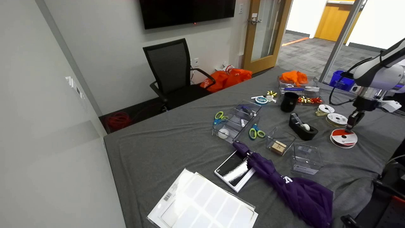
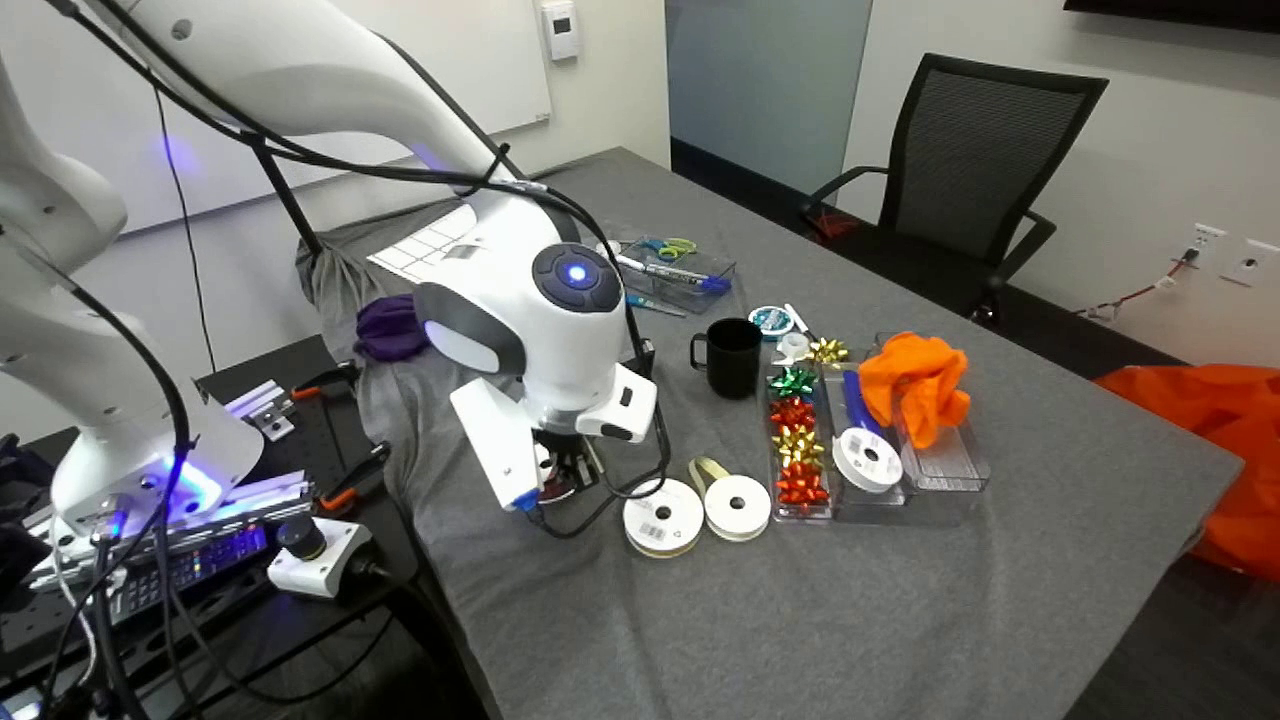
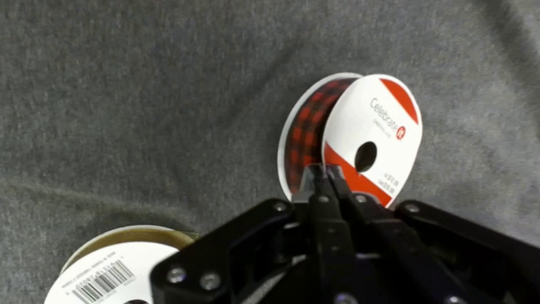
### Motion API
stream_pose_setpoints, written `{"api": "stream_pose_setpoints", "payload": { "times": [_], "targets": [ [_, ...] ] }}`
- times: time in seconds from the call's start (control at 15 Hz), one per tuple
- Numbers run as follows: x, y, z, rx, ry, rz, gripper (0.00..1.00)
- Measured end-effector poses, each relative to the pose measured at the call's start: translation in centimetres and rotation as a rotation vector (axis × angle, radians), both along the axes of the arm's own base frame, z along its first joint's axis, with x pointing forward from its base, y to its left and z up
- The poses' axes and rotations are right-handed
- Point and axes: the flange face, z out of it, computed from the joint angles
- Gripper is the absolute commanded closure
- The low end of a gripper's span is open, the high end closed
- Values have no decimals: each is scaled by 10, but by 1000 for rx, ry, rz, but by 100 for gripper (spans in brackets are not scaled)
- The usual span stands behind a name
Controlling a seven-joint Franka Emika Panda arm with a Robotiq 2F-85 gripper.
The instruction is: Put the tape item in the container
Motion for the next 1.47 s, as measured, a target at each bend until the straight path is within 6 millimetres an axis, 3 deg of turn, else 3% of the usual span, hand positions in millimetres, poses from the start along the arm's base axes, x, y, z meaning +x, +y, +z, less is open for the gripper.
{"api": "stream_pose_setpoints", "payload": {
  "times": [0.6,1.0,1.47],
  "targets": [
    [1,18,46,70,-19,-42,100],
    [22,69,84,52,-5,-77,98],
    [20,70,87,49,-3,-79,100]
  ]
}}
